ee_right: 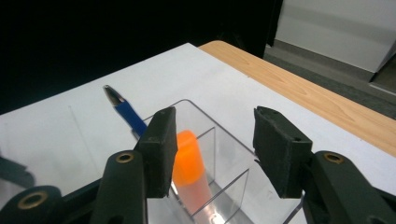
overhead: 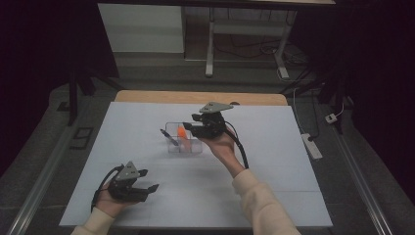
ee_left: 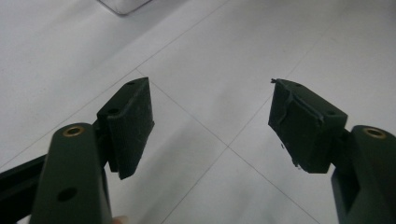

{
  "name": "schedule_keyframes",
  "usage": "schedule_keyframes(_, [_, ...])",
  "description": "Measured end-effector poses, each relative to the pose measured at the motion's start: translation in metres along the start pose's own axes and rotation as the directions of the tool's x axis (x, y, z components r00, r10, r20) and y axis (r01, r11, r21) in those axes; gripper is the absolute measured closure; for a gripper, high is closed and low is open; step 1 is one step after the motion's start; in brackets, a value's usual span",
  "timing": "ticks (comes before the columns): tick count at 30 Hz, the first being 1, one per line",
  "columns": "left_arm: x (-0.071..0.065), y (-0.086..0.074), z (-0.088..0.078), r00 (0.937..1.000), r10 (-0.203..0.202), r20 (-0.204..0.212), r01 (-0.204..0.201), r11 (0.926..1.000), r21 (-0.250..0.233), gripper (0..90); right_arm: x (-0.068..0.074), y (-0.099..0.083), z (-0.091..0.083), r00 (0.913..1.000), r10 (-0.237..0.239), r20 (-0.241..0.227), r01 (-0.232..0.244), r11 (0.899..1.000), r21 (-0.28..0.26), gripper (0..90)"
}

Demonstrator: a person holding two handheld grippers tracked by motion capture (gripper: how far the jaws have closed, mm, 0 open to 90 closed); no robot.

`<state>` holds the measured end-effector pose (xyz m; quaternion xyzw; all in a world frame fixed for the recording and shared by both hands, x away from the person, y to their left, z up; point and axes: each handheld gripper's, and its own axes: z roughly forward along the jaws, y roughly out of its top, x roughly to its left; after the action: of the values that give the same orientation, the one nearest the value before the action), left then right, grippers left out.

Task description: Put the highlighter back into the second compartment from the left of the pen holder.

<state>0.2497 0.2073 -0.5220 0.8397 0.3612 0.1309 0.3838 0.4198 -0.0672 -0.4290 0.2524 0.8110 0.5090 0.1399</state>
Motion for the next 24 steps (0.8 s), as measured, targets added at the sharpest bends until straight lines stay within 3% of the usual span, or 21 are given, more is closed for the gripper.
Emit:
schedule_keyframes(10, [0.002, 0.000, 0.000, 1.0000, -0.006, 0.002, 0.006, 1.0000, -0.002, 30.9, 0.000, -0.010, -0.028, 0.9994, -0.034, -0.010, 0.034, 0.999, -0.004, 46.0])
schedule_keyframes(24, [0.001, 0.002, -0.001, 1.0000, -0.003, -0.004, 0.003, 1.0000, -0.004, 30.7, -0.004, -0.045, -0.071, 0.9987, -0.045, -0.026, 0.045, 0.999, 0.027, 45.6])
